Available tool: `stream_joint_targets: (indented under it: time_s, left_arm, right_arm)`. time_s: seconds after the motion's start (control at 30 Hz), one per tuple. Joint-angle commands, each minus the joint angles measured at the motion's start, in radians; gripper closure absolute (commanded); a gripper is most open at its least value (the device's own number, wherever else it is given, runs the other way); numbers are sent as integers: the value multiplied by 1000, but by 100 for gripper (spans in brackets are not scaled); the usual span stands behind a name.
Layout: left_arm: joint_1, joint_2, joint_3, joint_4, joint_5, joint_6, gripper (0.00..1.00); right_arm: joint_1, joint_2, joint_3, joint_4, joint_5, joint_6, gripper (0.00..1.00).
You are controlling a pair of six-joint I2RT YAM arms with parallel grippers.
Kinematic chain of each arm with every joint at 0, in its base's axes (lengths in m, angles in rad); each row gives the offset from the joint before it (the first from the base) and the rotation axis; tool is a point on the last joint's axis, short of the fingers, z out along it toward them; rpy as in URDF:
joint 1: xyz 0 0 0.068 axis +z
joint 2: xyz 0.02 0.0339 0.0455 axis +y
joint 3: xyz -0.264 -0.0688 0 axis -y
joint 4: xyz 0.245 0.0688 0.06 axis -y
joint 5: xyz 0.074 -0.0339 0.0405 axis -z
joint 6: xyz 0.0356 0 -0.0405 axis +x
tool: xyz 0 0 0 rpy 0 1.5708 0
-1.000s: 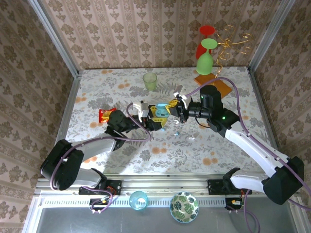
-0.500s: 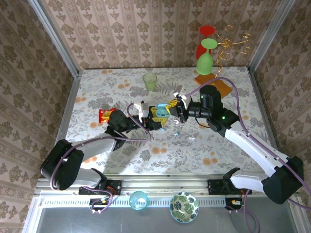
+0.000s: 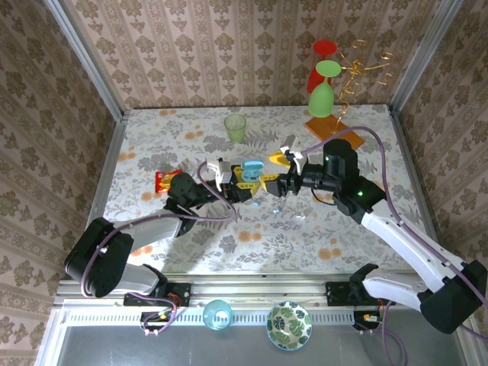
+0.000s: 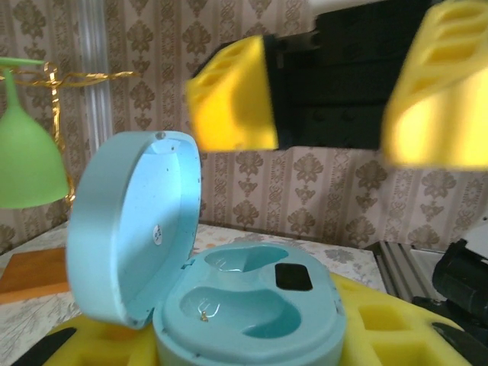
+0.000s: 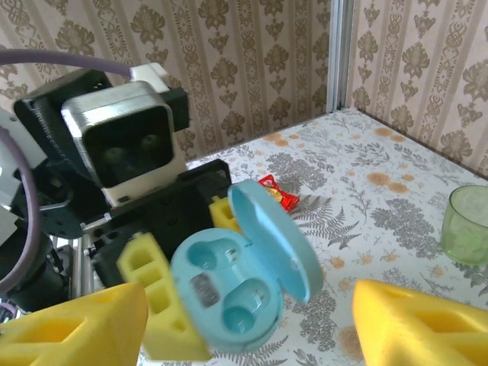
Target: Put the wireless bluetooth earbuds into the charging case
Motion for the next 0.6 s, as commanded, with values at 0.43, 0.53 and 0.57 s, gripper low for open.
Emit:
stream_joint_targets:
  time_s: [0.43, 0.53, 0.57]
  left_arm:
    - [94, -33, -73, 87, -24, 6, 80]
    - [95, -46, -74, 84, -22, 6, 80]
    - [94, -49, -76, 83, -22, 7, 80]
  right_arm:
    - [-109, -130, -319, 93, 423, 554, 17]
    - [-115, -27, -310, 44, 405, 647, 20]
    - [-116, 12, -305, 30, 389, 678, 22]
